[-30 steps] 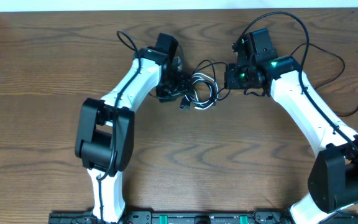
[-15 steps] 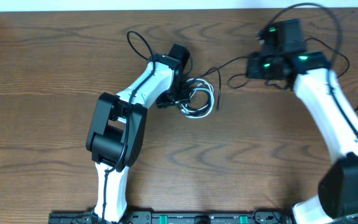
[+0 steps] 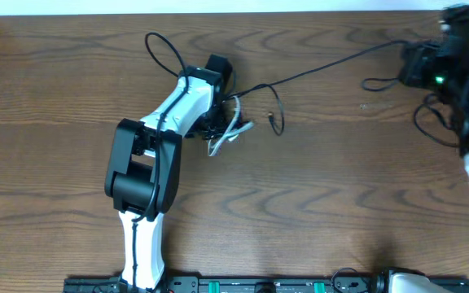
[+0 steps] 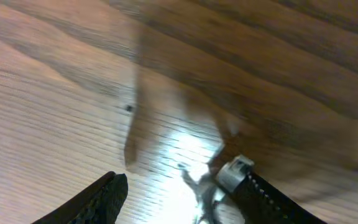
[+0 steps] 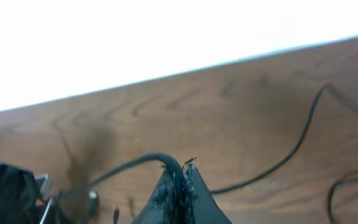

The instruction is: Untangle cables

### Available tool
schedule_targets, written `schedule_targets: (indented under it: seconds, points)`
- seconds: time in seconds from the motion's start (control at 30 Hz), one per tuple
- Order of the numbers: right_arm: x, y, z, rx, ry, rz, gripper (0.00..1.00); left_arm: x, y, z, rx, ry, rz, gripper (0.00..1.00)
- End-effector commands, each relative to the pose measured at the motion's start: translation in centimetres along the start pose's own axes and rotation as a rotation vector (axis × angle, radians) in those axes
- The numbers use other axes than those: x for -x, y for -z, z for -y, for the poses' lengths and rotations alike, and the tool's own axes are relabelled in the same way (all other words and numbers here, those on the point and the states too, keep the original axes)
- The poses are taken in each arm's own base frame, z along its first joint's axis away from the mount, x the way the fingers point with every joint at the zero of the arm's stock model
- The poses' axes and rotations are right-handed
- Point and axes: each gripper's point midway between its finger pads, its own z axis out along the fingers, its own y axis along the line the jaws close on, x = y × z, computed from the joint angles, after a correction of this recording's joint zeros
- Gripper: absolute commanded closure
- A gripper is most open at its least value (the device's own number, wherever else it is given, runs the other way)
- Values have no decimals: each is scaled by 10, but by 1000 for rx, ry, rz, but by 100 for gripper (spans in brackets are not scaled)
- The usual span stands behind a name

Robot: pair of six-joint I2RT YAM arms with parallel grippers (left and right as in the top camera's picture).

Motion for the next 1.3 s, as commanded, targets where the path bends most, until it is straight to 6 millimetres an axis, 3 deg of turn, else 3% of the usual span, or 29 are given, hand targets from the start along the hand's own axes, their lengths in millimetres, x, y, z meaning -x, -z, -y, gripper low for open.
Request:
schedule_targets:
  seconds: [0.0, 0.2, 0.37, 0.4, 0.5, 0.7, 0.83, 0.97, 1.07, 1.17, 1.27]
  points:
    - [46, 44, 18, -92, 30, 185, 99, 3, -16, -40, 114, 49, -24, 39]
    - [77, 77, 45, -265, 71, 333, 99, 3, -17, -50, 122, 63, -43, 39]
    - [86, 86, 57, -351, 72, 380, 99, 3, -17, -51, 123, 52, -45, 38]
    - [84, 84, 55, -341, 73, 370, 99, 2, -17, -51, 124, 52, -49, 32]
    - [71, 77, 50, -295, 85, 306, 98, -3, -16, -51, 122, 49, -69, 26]
    - [36, 53, 26, -117, 166, 139, 61, -11, -16, -43, 68, -20, -118, 24]
    - [16, 38, 14, -11, 192, 46, 49, -14, -7, -33, 7, -36, -145, 24]
    - [-2, 24, 10, 52, 180, -36, 44, -14, 14, -16, -110, -103, -158, 22]
    - [-17, 14, 4, 99, 201, -98, 39, -17, 36, 1, -242, -171, -154, 13]
    - [-31, 4, -2, 143, 196, -154, 34, -20, 59, 6, -329, -170, -146, 2]
    - [-41, -5, -12, 192, 191, -194, 30, -19, 79, 7, -411, -149, -132, 1]
